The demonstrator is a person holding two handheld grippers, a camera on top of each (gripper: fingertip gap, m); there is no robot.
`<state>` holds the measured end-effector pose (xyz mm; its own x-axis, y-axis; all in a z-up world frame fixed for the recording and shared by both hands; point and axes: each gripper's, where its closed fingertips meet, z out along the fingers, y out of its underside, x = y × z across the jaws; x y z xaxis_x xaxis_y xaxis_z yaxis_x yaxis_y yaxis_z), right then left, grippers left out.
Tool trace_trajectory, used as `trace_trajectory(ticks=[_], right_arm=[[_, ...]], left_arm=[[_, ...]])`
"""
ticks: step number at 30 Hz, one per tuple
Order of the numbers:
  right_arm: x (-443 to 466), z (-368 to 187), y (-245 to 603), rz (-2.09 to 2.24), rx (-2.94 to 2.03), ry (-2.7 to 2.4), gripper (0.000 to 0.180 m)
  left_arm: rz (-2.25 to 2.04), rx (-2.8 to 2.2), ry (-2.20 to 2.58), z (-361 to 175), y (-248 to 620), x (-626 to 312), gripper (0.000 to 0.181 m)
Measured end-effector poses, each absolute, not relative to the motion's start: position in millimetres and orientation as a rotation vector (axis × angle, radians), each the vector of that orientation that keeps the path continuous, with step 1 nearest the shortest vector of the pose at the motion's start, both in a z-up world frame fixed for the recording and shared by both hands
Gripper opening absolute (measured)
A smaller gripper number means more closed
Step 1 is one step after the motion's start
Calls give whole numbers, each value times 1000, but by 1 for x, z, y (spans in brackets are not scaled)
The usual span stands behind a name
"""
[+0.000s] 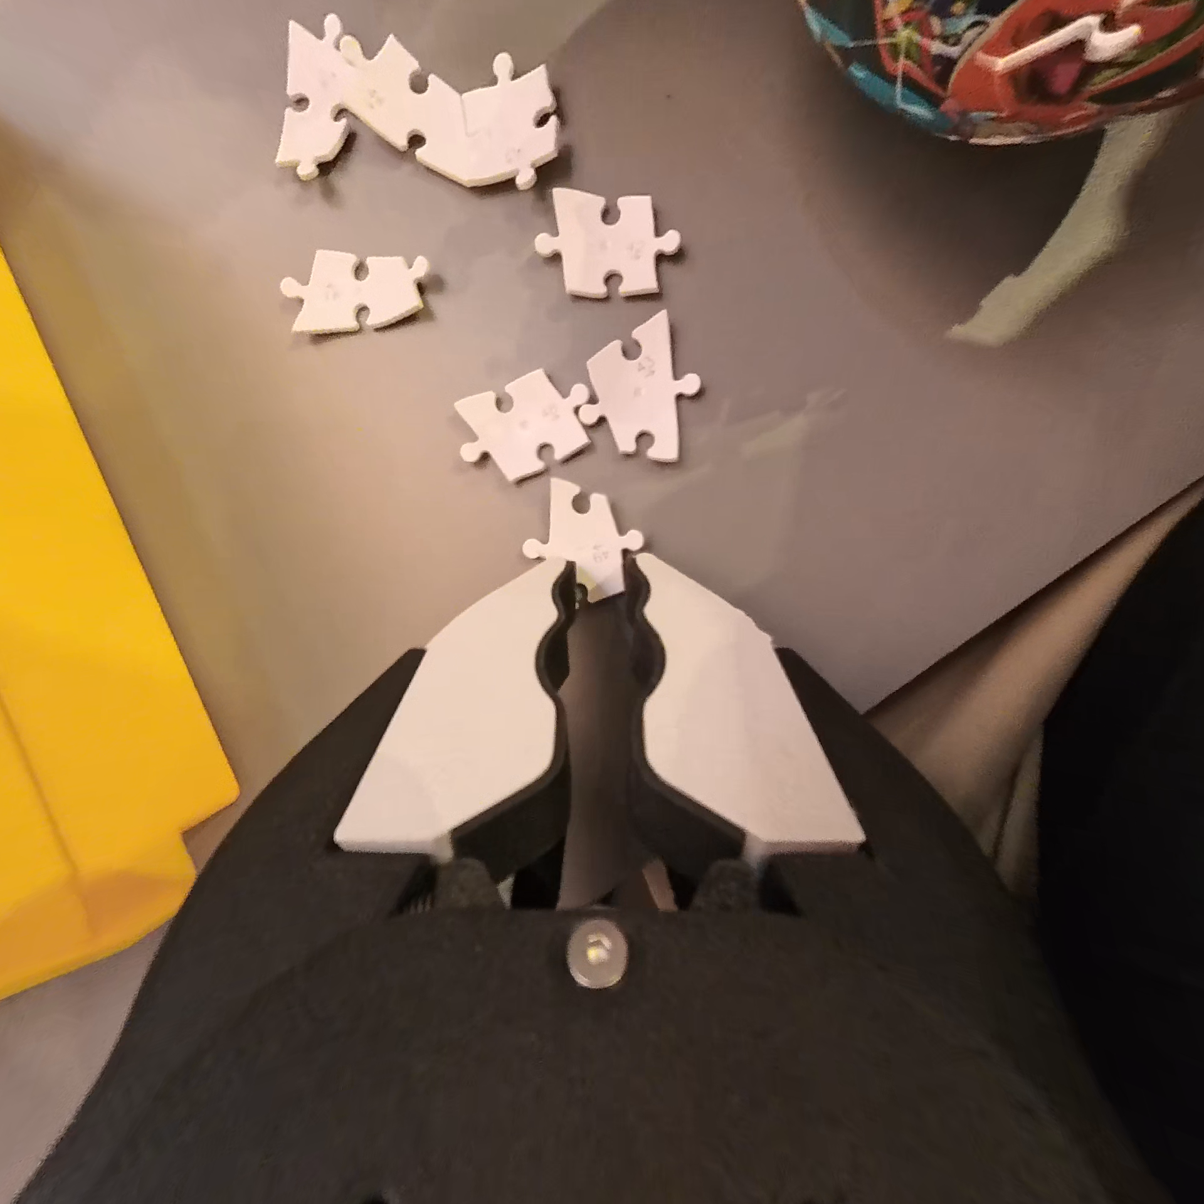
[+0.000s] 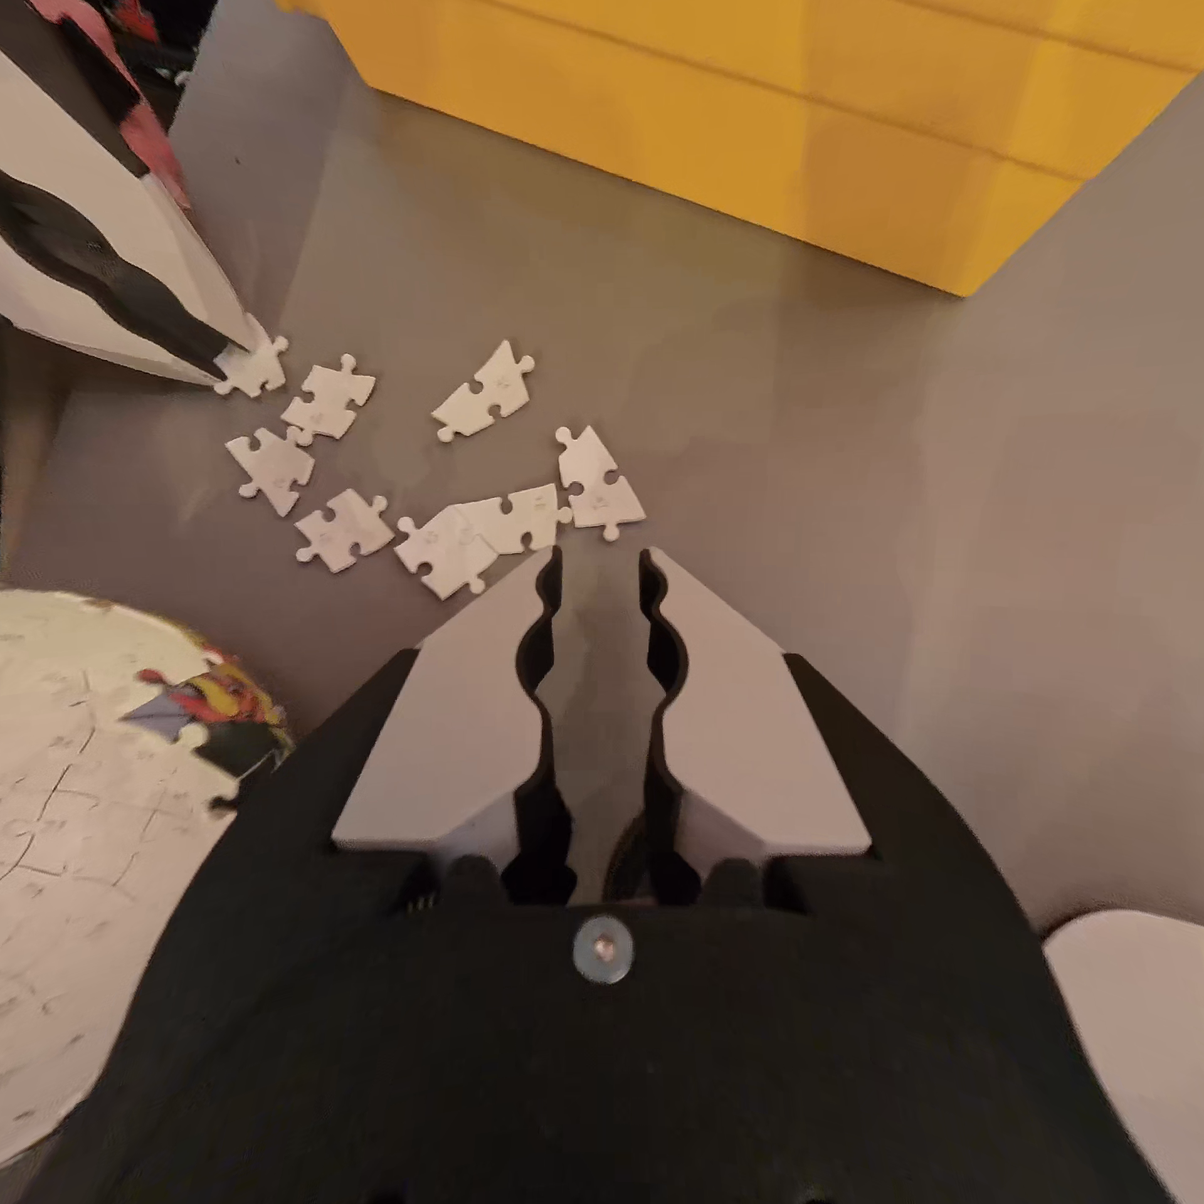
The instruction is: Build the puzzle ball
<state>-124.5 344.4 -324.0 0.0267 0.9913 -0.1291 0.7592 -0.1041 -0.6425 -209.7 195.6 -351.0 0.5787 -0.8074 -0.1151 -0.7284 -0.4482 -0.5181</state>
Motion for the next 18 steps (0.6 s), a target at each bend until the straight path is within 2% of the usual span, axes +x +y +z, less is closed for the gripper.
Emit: trace_trajectory(ticks=[6,18], right_arm=[[-135,-335,351,801,-1892,-1832,24],[-138,-350,347,750,-1860,-1918,4]], left_arm=[[-201,-2295,1210,-350,200,-216,25],[-220,-2266,1176,-344,204,-217,37]])
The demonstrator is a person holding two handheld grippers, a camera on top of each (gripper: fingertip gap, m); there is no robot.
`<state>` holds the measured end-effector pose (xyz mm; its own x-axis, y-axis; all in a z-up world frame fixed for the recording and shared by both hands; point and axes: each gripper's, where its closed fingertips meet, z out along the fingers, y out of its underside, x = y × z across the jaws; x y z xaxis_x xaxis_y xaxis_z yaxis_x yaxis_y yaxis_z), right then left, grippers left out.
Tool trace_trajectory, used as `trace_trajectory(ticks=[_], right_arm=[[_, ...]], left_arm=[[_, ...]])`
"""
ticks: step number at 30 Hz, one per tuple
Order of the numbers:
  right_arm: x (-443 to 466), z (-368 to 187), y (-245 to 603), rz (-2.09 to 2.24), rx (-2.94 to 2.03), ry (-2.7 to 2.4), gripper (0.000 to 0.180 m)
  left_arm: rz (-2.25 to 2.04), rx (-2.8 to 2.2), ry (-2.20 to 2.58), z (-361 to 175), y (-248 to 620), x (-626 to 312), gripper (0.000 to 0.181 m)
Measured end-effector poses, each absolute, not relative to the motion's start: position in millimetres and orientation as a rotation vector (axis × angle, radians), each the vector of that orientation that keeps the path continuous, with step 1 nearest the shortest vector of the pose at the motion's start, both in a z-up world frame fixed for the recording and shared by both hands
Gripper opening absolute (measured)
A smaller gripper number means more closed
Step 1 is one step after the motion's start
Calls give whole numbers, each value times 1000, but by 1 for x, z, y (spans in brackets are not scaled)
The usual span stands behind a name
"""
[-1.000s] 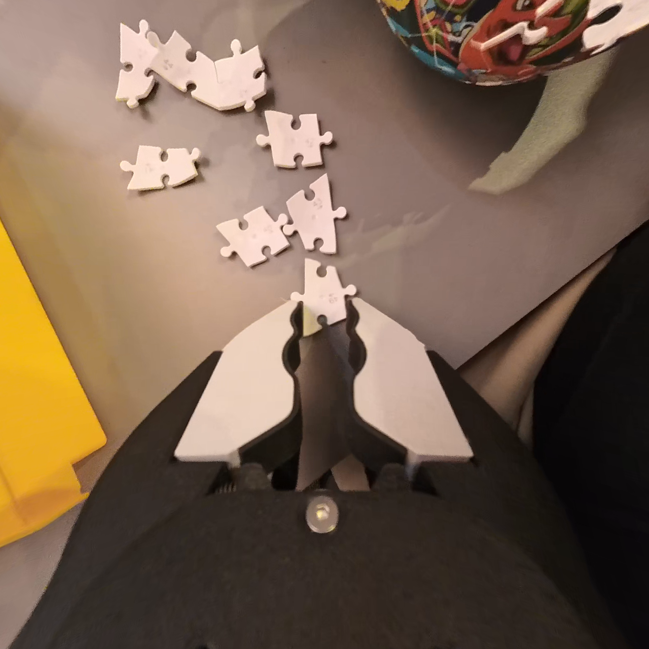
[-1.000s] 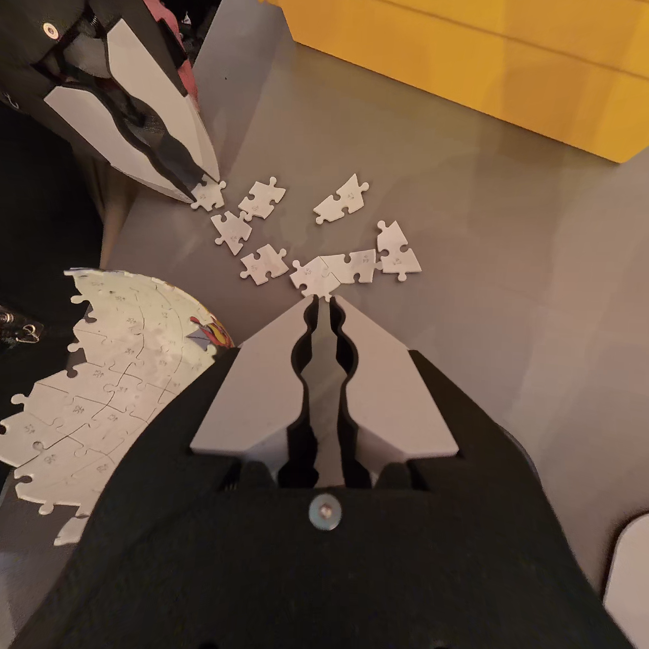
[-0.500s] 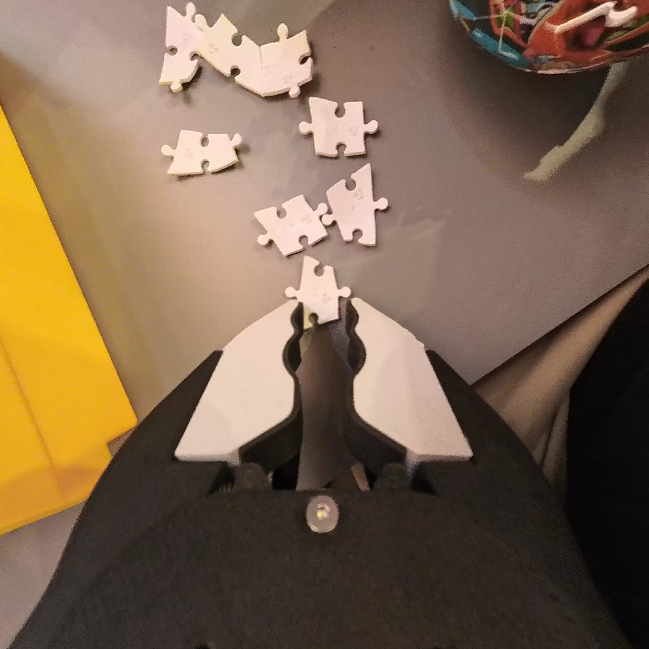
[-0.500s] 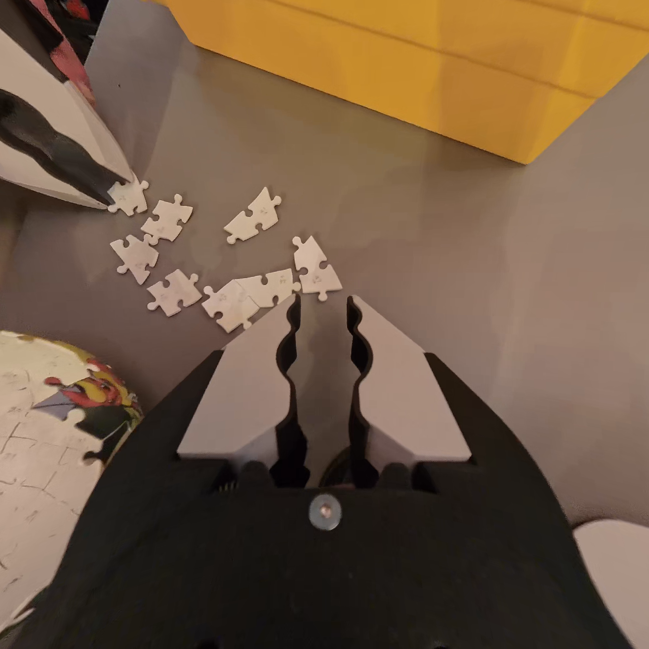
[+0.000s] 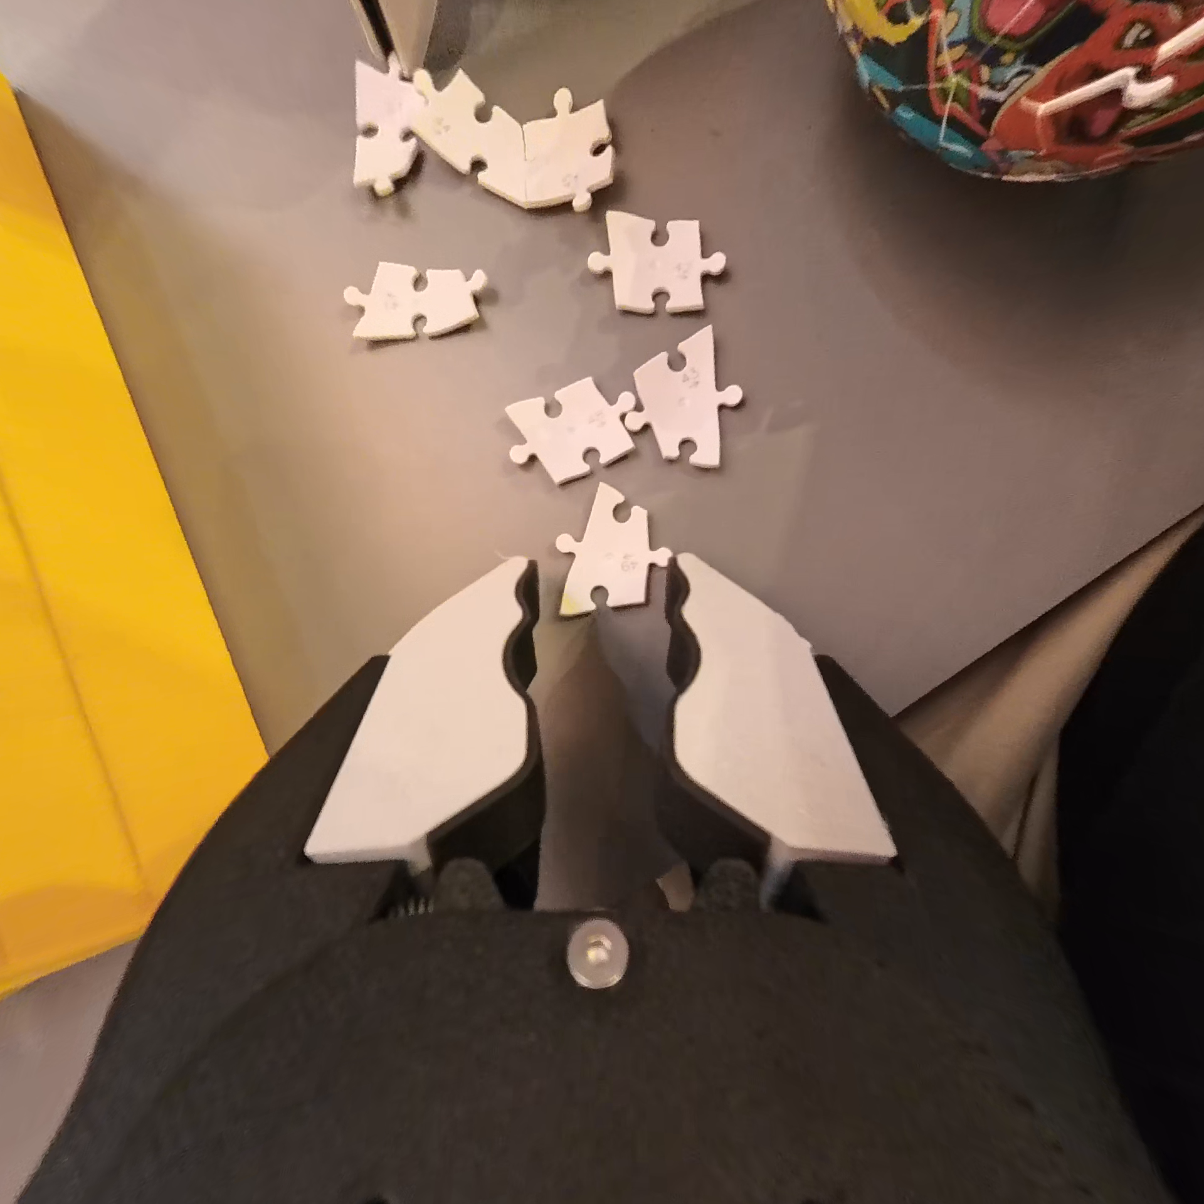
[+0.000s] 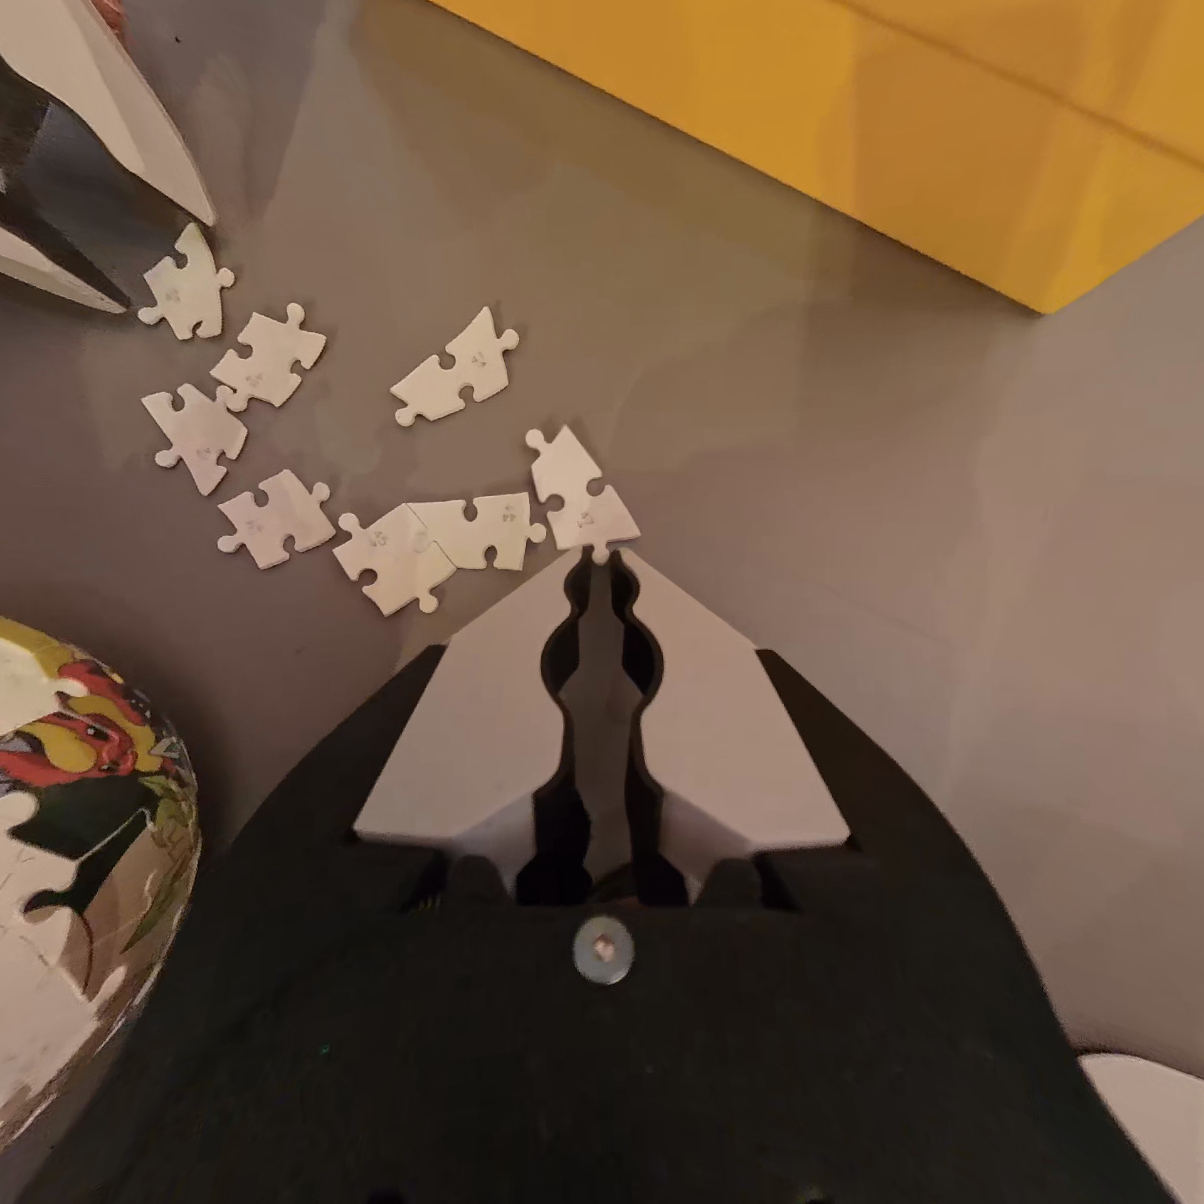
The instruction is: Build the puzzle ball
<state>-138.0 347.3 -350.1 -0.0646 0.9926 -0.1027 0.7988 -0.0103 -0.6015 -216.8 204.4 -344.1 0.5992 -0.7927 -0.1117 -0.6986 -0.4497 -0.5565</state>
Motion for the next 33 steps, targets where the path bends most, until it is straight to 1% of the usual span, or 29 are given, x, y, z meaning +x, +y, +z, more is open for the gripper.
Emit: trace_trajectory(ticks=[9,13,15,21,27,33], right_arm=[[-132,-342,354,716,-1854,-1870,4],[-127,-339,354,707,-1863,-1850,4],[-124,-340,353,705,-1867,-1851,0],[-115,-339,355,692,-1888,-1812,0],[-115,-331,353,704,-1890,-1786,11],[-121,-330,347,735,-1880,-1780,11]], left_arm=[[-236,-2178,1209,-332,210,-194,35],[-219,-2151,1290,-339,208,-179,37],[-221,-2144,1319,-342,207,-173,37],[-185,-2150,1295,-343,211,-180,37],[-184,-2161,1230,-339,221,-191,37],[-182,-2154,1268,-347,224,-188,31]])
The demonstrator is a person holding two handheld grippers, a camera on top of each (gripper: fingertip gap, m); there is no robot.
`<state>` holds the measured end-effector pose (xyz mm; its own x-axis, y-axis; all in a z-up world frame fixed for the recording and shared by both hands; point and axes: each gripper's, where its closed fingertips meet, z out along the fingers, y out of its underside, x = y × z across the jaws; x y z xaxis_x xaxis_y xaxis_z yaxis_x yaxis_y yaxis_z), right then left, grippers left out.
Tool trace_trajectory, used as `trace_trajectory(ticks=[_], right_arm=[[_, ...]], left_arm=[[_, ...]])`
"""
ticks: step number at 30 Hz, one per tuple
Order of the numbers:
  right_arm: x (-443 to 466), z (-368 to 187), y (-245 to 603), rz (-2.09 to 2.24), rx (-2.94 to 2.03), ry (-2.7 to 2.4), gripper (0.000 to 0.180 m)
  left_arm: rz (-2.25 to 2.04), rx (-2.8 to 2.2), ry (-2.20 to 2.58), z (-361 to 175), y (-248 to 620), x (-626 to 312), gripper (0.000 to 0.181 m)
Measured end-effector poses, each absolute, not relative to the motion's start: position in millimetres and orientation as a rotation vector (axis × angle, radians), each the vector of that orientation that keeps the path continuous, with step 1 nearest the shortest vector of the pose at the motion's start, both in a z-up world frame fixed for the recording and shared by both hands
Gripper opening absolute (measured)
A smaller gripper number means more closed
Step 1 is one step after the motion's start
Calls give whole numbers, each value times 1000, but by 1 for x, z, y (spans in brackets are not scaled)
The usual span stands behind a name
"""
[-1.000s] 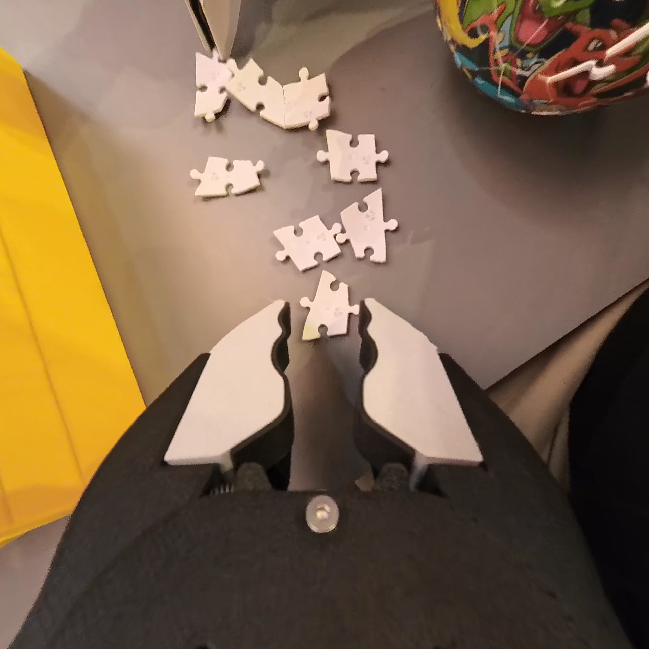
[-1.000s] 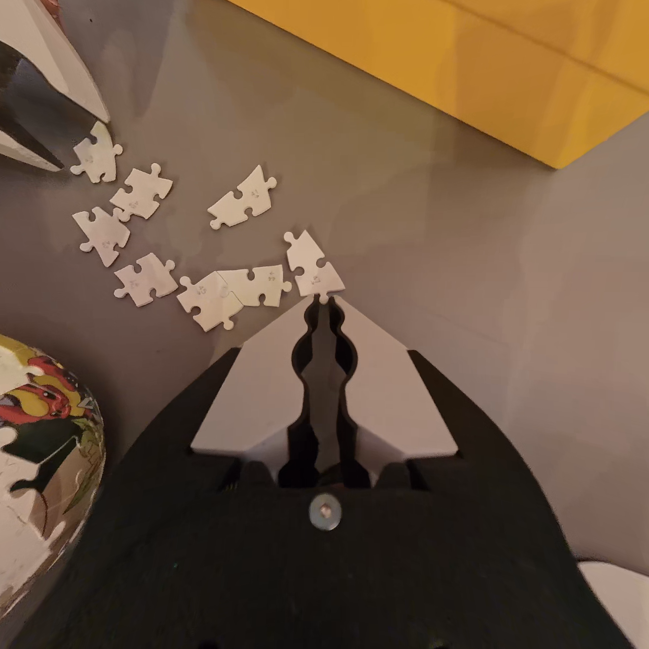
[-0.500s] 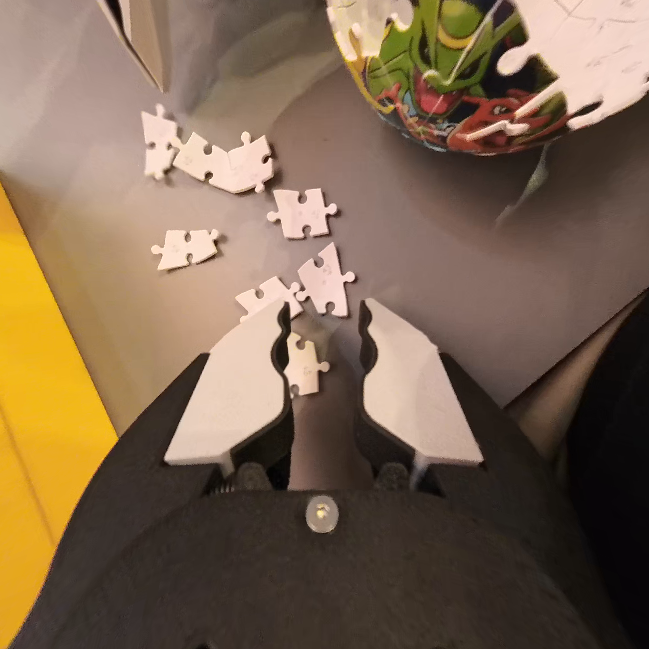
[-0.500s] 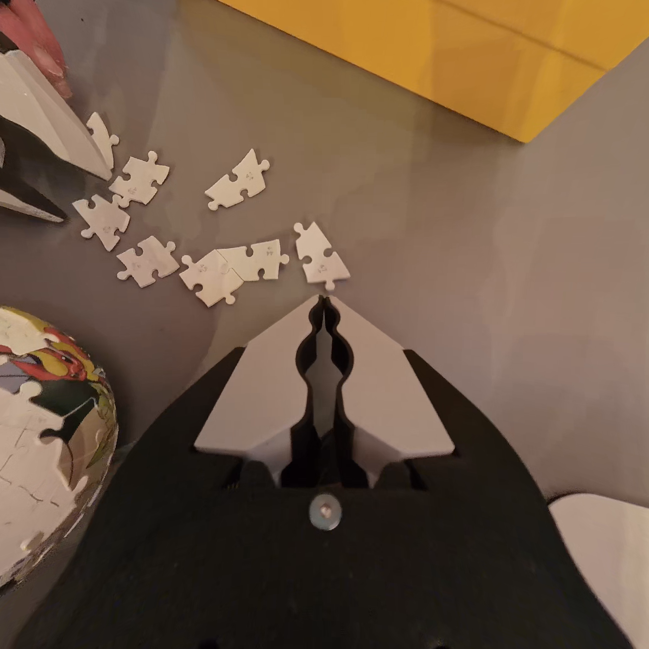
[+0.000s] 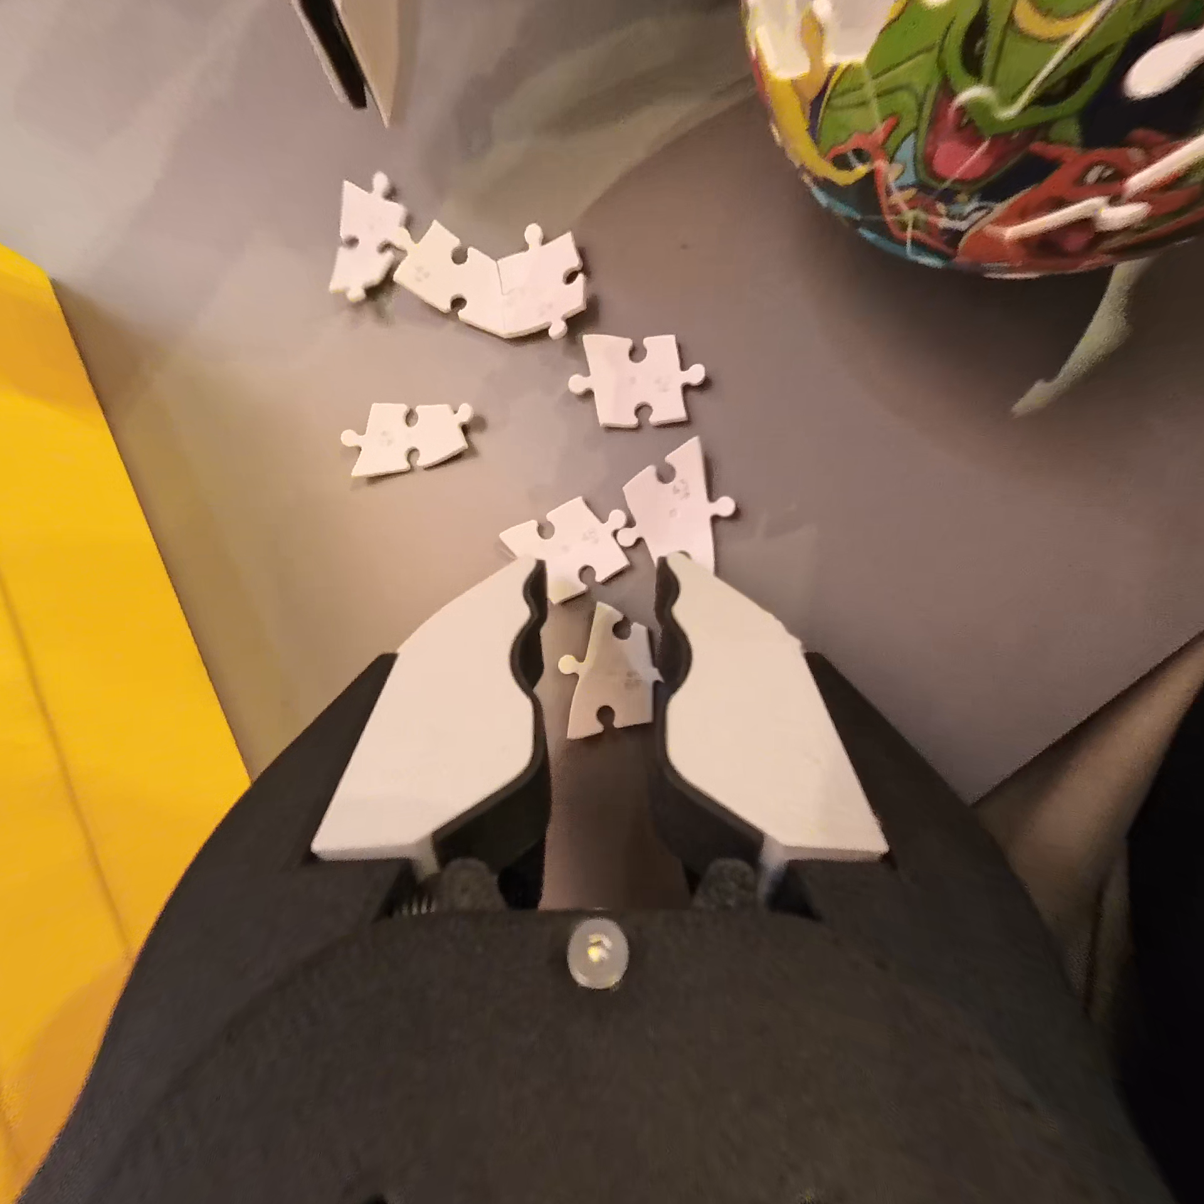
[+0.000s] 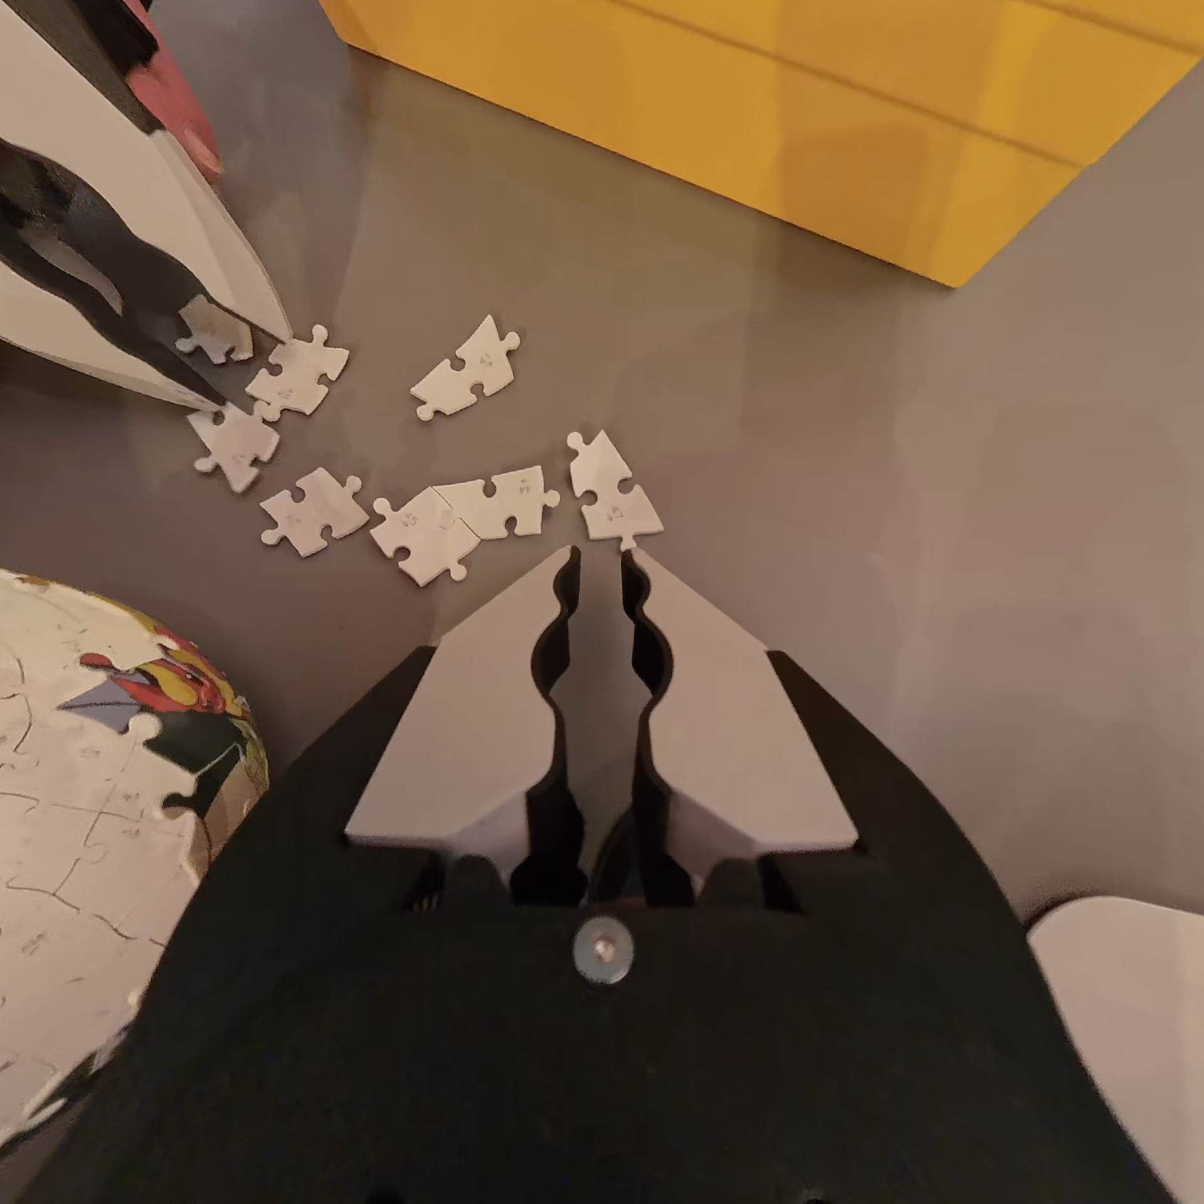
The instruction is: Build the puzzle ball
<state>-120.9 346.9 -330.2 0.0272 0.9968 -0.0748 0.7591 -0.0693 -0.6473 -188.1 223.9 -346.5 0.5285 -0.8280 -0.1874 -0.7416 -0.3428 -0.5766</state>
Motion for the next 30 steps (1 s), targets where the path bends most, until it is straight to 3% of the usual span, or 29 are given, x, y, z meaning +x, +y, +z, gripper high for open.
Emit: trace_trajectory(ticks=[19,30], right_arm=[[-129,-340,356,725,-1932,-1813,19],[-129,-350,356,713,-1933,-1825,4]], left_arm=[[-197,-2186,1122,-339,240,-213,29],[-215,-2181,1097,-339,243,-216,28]])
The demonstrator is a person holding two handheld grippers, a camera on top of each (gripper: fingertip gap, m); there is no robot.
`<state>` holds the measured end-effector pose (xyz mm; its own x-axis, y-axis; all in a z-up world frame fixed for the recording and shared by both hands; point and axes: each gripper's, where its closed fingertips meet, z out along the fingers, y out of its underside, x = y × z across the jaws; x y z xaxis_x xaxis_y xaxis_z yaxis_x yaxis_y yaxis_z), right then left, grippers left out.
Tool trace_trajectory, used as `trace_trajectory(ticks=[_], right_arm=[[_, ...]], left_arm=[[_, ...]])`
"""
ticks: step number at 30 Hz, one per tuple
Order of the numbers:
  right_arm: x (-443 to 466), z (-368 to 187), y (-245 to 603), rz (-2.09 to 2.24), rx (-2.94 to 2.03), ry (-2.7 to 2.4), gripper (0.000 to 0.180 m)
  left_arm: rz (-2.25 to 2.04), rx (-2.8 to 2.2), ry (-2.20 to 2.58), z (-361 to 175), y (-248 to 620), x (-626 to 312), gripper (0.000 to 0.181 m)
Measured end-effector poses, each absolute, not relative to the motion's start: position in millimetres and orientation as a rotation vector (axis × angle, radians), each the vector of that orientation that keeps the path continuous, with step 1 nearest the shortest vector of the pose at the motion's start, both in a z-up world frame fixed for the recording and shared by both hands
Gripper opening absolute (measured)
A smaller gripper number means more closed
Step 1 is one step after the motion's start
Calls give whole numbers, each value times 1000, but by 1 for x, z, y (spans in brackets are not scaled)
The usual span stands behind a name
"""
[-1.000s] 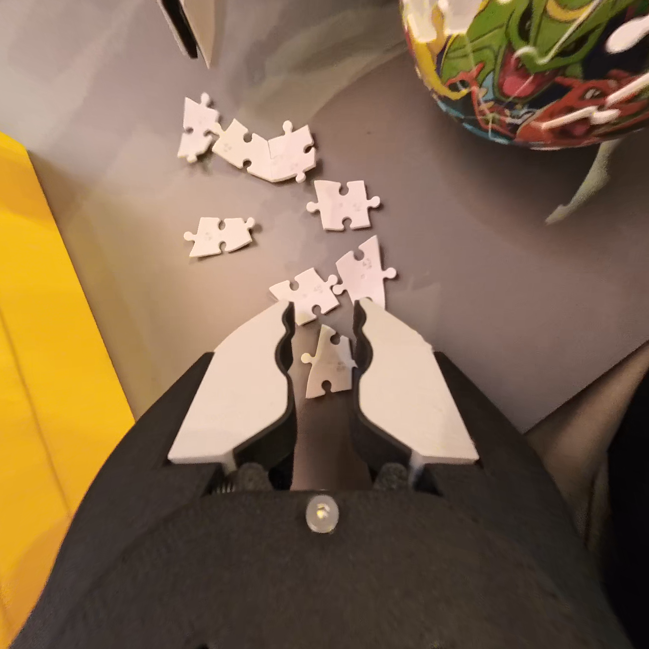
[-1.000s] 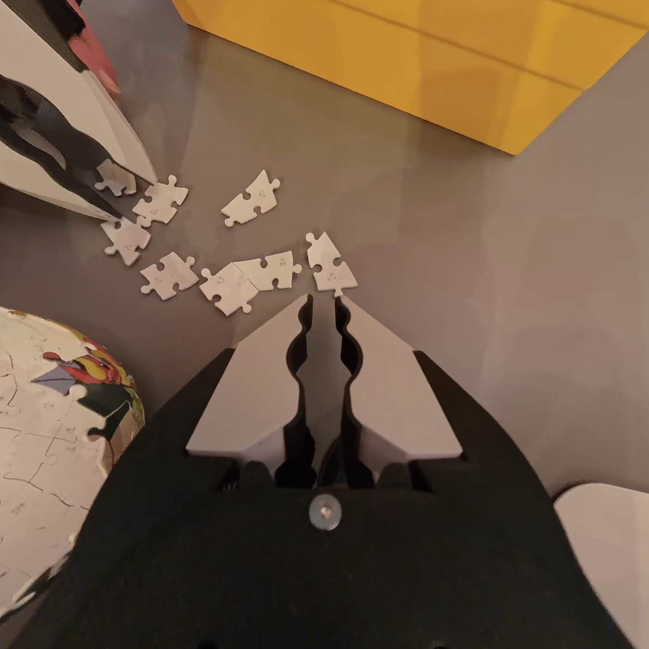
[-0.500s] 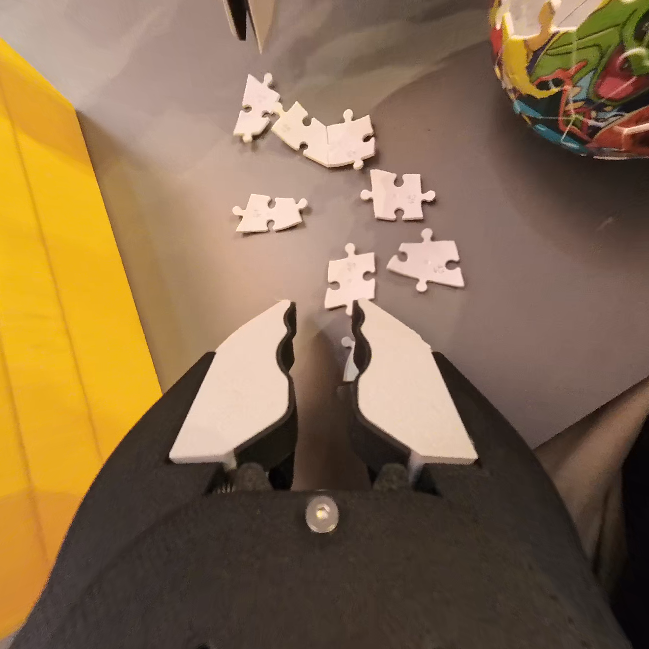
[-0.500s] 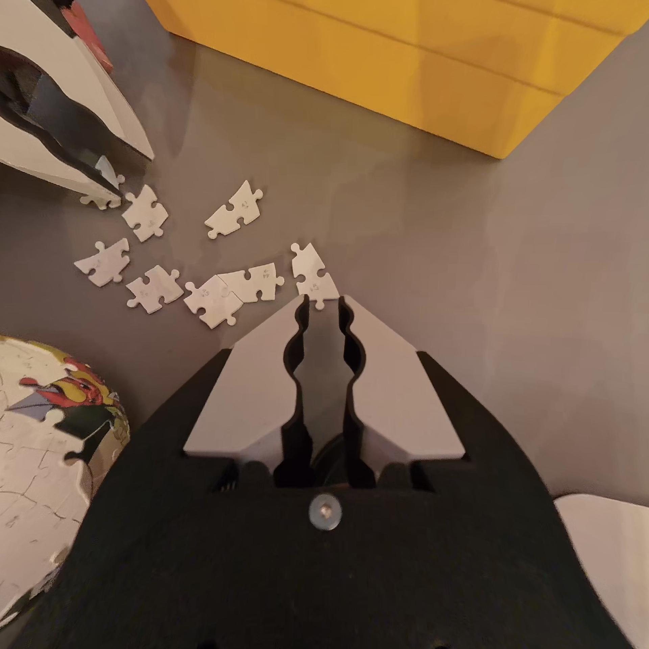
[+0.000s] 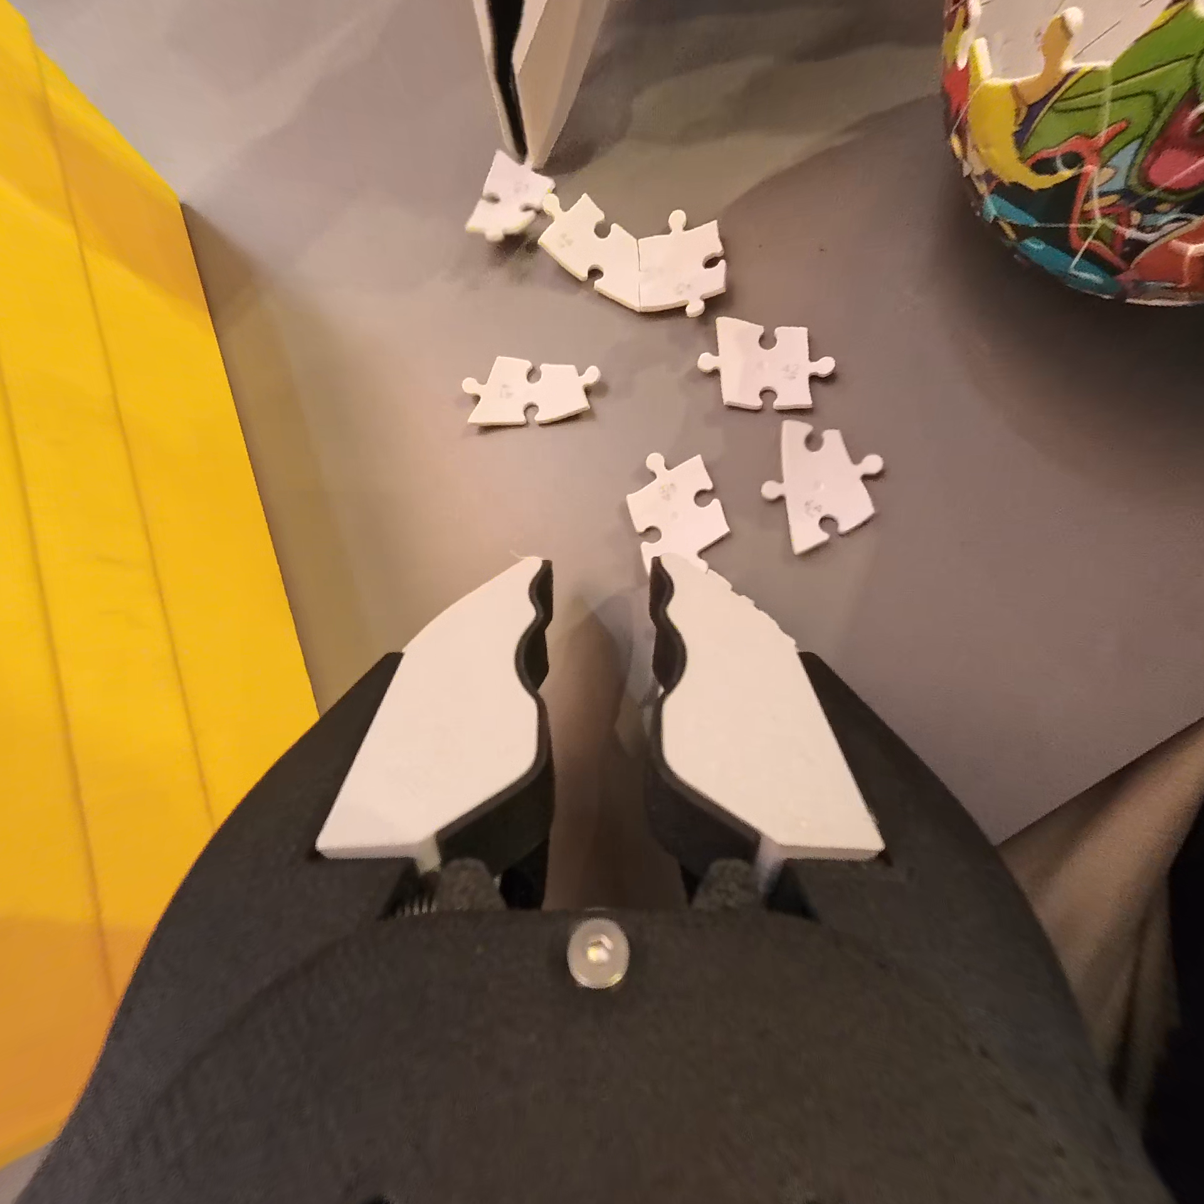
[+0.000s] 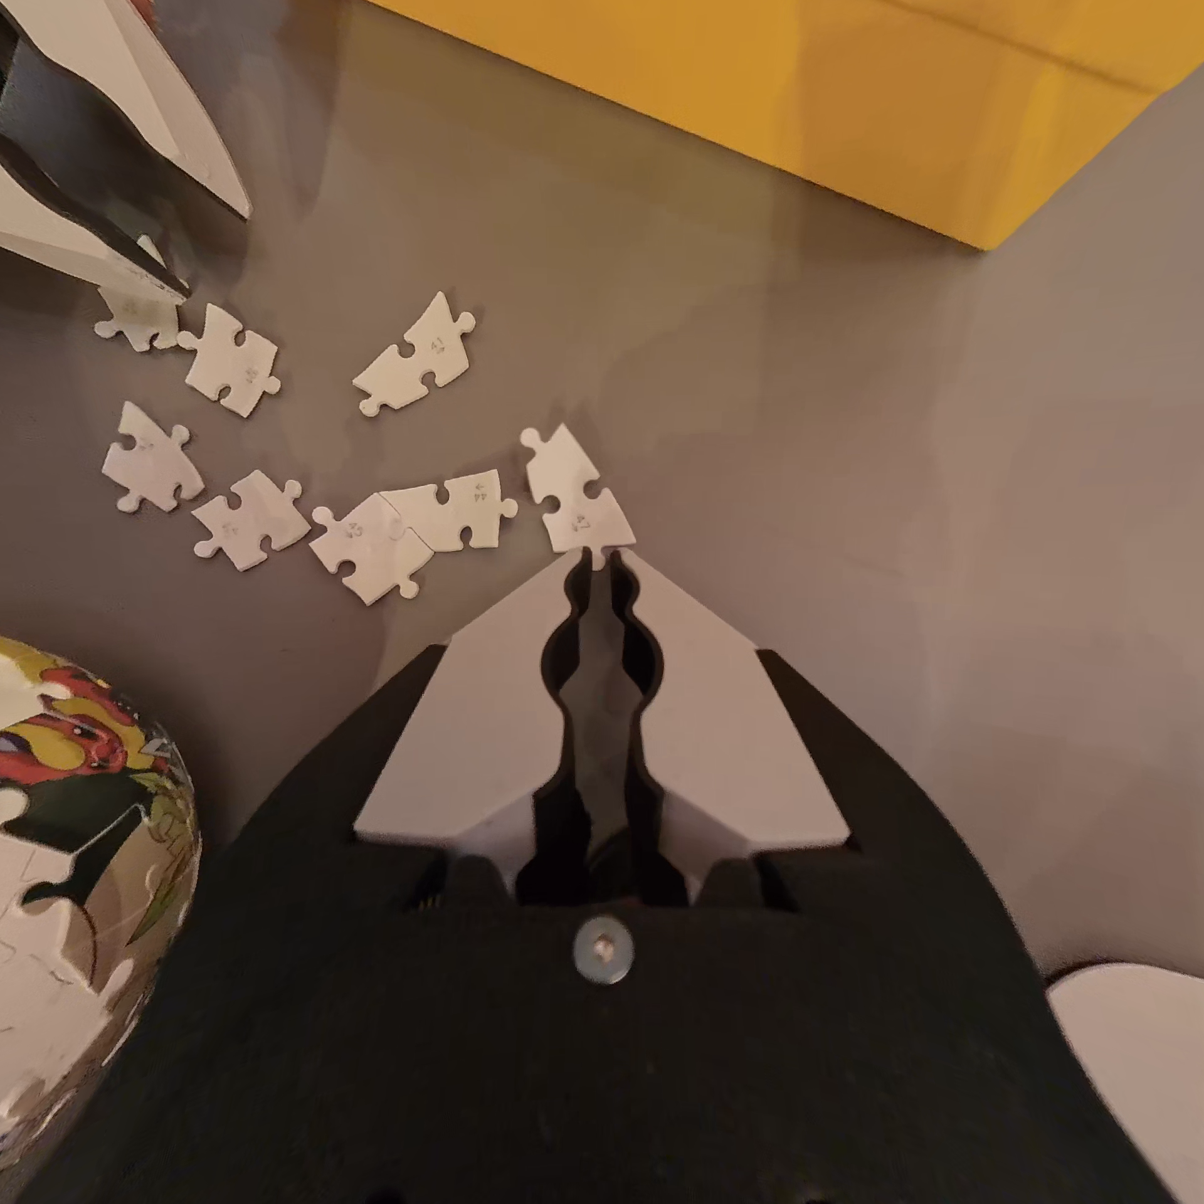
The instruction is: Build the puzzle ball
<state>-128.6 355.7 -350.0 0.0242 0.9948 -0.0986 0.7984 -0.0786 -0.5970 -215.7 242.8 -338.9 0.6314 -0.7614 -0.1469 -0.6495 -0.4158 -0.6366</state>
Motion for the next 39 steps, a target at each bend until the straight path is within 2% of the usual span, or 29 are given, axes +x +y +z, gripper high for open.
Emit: trace_trajectory(ticks=[24,33,39], right_arm=[[-92,-350,368,348,-2051,-1924,2],[-94,-331,354,444,-2011,-1893,10],[-91,-325,346,470,-1998,-1873,10]], left_arm=[[-241,-2216,1093,-328,239,-234,31],[-314,-2224,1306,-340,201,-223,41],[-281,-2224,1355,-350,200,-217,38]])
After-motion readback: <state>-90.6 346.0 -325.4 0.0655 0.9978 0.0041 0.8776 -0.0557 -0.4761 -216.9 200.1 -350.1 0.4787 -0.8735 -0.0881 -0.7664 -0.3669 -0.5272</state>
